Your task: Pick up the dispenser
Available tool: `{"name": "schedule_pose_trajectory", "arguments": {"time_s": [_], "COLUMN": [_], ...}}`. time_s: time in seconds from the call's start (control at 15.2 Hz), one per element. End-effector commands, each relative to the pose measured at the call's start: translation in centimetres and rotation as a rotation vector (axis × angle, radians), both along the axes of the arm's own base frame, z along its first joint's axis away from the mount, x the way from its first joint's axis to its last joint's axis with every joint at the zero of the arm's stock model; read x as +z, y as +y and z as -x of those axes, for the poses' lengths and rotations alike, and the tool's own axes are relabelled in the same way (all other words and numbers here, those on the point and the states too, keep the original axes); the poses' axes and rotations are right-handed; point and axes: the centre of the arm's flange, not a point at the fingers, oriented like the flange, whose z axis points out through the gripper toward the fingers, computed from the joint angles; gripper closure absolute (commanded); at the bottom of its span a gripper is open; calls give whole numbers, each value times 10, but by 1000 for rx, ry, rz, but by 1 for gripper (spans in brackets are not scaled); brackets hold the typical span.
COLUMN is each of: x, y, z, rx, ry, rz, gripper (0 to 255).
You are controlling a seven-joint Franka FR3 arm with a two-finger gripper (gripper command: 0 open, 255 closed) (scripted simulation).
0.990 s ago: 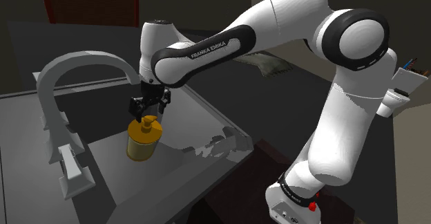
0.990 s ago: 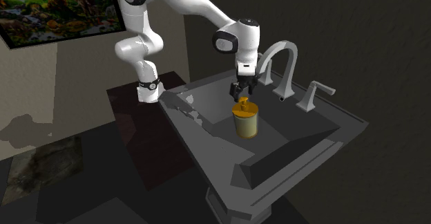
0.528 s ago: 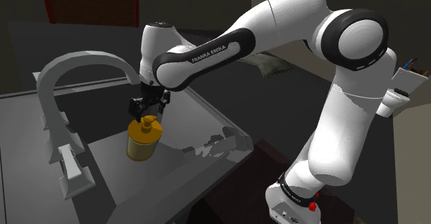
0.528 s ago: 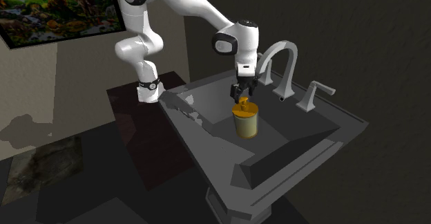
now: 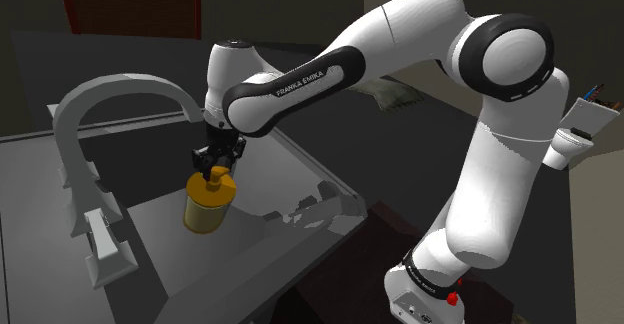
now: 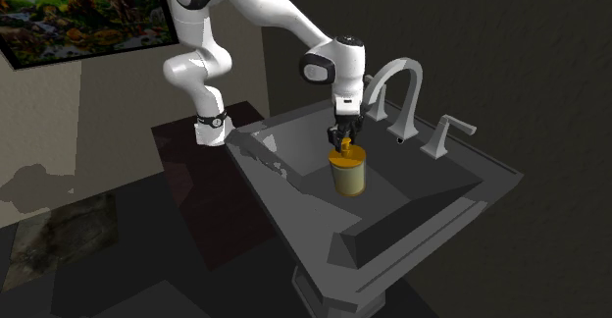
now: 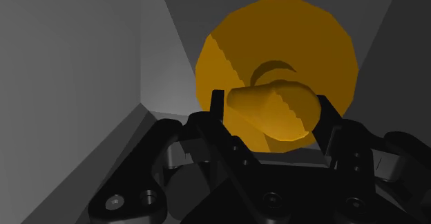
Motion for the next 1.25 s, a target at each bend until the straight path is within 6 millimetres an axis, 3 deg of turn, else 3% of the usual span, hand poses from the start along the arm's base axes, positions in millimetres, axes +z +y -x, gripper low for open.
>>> {"name": "schedule_pose_trajectory", "arguments": {"time_s": [0.0,0.07,1.06,1.19], "x": [-15,-14,65,66], "y": [-7,7,7,7], "z": [0,2,2,2], "rx": [-9,-8,-8,-8], "ry": [31,30,30,30], "rz": [10,12,12,12], "gripper": [255,255,255,255]}}
